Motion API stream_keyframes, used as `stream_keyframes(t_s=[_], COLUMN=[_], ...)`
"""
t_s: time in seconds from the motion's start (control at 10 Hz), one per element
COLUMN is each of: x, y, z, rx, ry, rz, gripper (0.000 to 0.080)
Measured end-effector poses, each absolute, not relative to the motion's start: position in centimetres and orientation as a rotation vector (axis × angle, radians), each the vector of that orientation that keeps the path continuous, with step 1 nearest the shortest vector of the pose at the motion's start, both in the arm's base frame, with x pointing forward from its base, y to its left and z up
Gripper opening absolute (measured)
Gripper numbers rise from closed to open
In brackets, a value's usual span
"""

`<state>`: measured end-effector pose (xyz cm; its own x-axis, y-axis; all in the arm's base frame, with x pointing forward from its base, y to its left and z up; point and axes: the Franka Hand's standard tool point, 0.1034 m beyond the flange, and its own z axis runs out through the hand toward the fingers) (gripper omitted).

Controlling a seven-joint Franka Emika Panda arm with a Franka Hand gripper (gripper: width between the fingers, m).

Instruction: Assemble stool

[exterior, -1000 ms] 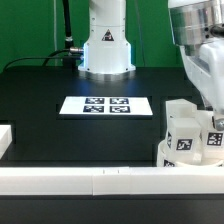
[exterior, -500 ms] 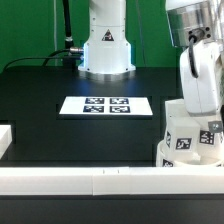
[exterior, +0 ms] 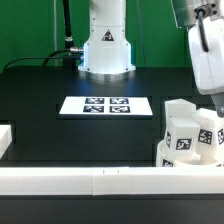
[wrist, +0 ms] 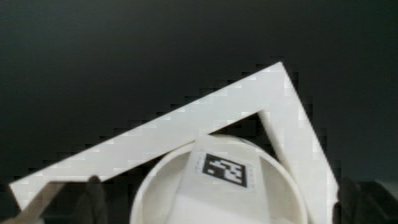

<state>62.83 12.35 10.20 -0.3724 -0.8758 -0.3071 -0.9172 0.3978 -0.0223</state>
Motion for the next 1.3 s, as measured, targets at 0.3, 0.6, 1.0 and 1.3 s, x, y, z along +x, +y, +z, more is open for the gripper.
stream_keyframes(t_s=[0.3, 0.6, 1.0, 1.3], x=[62.5, 62.7, 62.5, 62.1], y=[12.4, 12.5, 12.6, 12.3], z=[9.9, 10.8, 10.9, 11.1], rx=[-1.834, -2.399, -2.631, -2.825], ry=[2.207, 1.674, 1.253, 0.833], rz=[0.208, 0.283, 0.251, 0.237], gripper=[0.0648, 0.0648, 0.0648, 0.0648])
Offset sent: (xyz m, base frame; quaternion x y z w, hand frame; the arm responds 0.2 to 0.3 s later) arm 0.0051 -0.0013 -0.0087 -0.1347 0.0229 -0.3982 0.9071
